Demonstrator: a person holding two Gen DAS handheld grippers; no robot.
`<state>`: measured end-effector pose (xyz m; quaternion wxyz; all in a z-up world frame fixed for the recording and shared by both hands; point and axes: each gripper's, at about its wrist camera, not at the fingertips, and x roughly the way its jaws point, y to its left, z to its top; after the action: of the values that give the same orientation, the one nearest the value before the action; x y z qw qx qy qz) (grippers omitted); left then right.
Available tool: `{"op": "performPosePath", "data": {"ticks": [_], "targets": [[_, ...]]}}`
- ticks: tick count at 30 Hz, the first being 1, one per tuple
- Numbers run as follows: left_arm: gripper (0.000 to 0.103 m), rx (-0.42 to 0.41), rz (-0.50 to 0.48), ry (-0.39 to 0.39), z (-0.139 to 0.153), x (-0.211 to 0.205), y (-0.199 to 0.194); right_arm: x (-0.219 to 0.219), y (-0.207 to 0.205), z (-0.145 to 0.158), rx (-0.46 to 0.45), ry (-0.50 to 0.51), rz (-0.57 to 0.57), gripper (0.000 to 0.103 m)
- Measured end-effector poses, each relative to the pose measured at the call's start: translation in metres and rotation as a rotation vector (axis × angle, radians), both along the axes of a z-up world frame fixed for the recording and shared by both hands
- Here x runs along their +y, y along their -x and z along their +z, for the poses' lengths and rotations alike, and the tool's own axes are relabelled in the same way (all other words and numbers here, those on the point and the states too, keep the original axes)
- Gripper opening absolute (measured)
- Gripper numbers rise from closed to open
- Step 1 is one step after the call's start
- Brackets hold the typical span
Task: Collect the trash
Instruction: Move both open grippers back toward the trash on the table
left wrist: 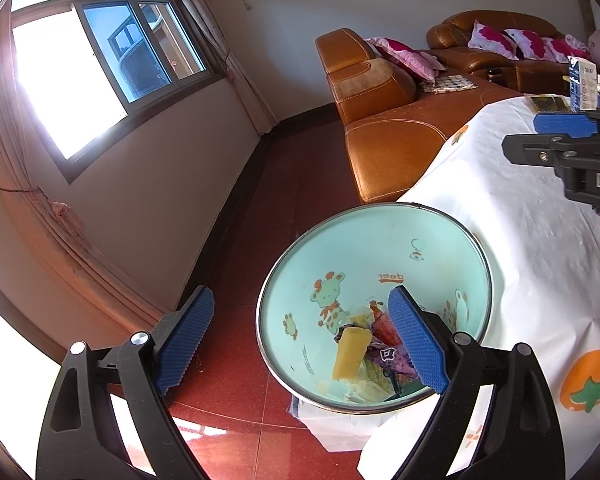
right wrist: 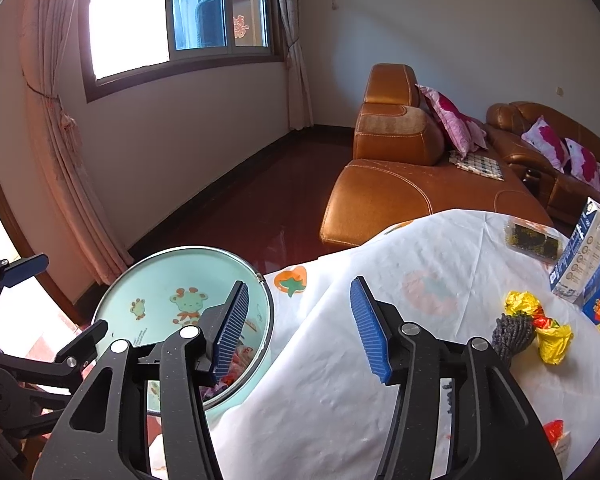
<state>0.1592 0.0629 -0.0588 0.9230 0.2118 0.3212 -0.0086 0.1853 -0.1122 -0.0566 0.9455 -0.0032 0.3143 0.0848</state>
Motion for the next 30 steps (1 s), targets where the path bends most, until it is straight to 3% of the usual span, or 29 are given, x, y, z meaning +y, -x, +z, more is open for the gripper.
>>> {"op": "performPosePath", "data": {"ticks": [8,14,24,30], "targets": [[0.088,0.002,-0.040,0.018,0.009,-0.019,0.012,-0.025,0.032,0.022,-0.020,-0.010,-0.021,0.056],[0.088,0.023,-0.131,0.028,0.007,-0.060,0.029,-0.088,0.082,0.031,-0.035,-0.017,-0.099,0.063],[0.088,0.073,-0.289,0.057,-0.009,-0.155,0.048,-0.239,0.155,-0.008,0.063,-0.027,-0.426,0.063],[0.088,0.083,-0.347,0.069,-0.014,-0.210,0.039,-0.286,0.177,-0.028,0.109,-0.037,-0.524,0.063]]}}
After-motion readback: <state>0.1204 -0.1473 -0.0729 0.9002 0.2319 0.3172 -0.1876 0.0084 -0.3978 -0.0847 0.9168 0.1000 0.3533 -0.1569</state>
